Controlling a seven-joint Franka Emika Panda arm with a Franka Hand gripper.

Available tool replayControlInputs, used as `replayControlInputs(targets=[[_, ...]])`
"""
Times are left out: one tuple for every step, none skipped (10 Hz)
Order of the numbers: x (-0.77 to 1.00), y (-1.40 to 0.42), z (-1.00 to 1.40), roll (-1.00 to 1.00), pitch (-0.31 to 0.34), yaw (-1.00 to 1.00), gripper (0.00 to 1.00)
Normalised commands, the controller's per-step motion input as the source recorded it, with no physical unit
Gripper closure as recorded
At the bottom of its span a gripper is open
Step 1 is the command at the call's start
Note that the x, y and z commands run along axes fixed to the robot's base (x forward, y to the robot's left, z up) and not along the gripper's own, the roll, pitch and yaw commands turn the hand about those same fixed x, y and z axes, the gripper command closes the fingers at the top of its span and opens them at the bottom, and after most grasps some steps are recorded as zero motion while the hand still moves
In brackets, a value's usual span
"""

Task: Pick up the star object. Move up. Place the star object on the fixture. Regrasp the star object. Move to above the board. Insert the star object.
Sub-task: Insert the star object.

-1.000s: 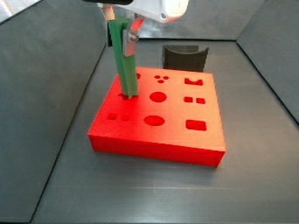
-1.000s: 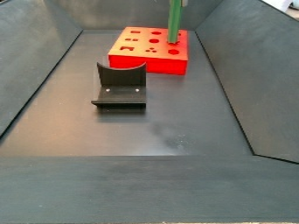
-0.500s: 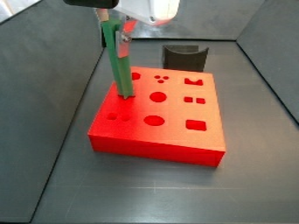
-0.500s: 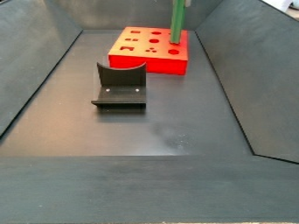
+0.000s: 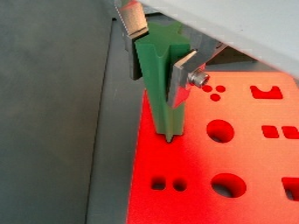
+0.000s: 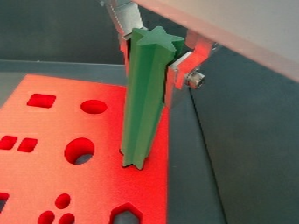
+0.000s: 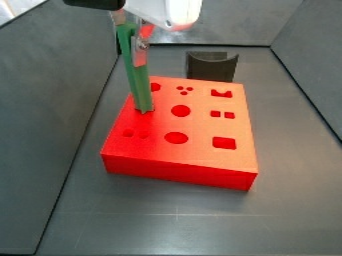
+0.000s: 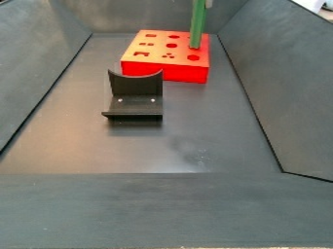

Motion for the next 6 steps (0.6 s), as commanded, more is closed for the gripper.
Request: replayControlInputs(targets=[[0.09, 0.00, -0.14, -0.08, 0.000, -0.22, 1.00], [0.12, 0.00, -0.17, -0.09, 0.000, -0.21, 1.00], [0.16, 0.11, -0.26, -0.15, 0.000, -0.27, 1.00], [0.17, 0.25, -0.34, -0.27, 0.013, -0.38, 1.00], [0.15, 0.19, -0.30, -0.25, 0.067, -0.36, 1.00], [0.00, 0.00, -0.17, -0.02, 0.047, -0.16, 1.00]])
